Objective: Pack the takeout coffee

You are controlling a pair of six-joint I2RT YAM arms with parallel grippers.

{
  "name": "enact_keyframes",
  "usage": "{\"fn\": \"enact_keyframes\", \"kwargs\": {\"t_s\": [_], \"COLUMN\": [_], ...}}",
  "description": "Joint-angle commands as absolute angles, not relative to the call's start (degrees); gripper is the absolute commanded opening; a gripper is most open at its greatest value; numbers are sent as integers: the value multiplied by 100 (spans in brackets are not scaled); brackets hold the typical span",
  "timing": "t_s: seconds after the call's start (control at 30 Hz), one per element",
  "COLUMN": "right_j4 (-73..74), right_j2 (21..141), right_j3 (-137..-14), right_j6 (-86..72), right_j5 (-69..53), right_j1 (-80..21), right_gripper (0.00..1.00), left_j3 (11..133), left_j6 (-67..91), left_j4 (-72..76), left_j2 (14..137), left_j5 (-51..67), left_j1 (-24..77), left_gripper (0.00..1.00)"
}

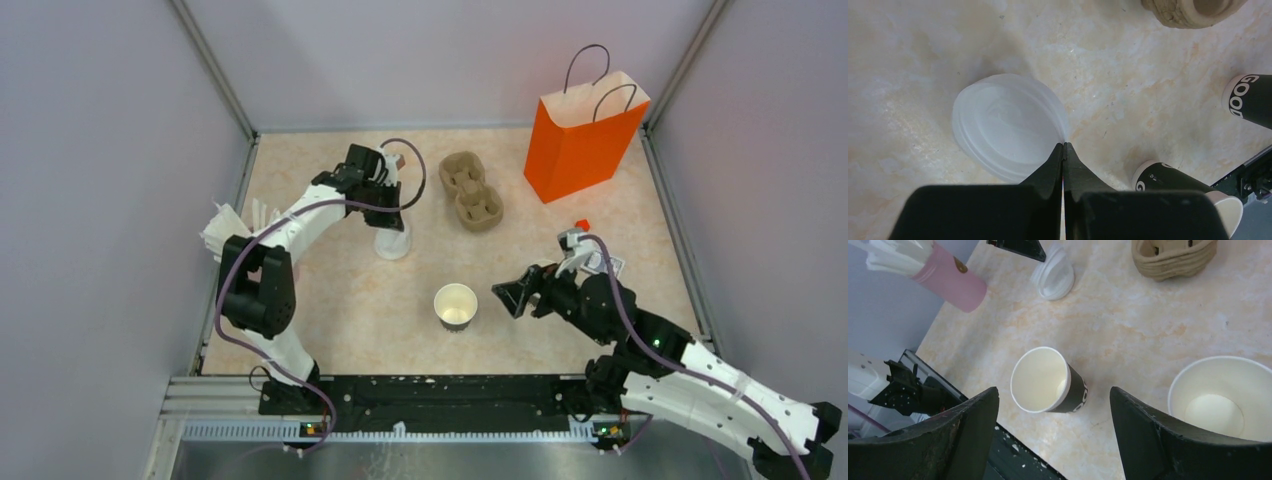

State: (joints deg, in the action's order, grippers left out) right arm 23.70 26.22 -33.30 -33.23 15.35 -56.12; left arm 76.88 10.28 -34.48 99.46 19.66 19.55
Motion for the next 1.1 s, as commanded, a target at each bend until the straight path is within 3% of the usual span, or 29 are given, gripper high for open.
{"fn": "enact_keyframes", "kwargs": {"t_s": [0.0, 0.13, 0.3, 1.07], "right_j4": [980, -22, -9, -9], "right_j2": [3302, 4152, 5019, 4337], "right_j3": [-3463, -3579, -4110, -3376], "right_j6": [-3033, -2027, -1899, -2124], "right_j5": [1442, 1381, 1565, 1815], "right_j1": [-5658, -5653, -5646, -5648], "right_gripper": [81, 87, 87, 85], "left_j3": [7721, 7682, 7690, 7984], "left_j6": [1115, 1125, 1039, 616], "left_j4": [-3198, -3178, -3205, -3618], "left_j2": [9512, 9436, 9557, 9339], "left_j5": [2052, 2044, 1825, 836], "left_j1": [1925, 1920, 1920, 2025], "left_gripper": [0, 0, 0, 0]}}
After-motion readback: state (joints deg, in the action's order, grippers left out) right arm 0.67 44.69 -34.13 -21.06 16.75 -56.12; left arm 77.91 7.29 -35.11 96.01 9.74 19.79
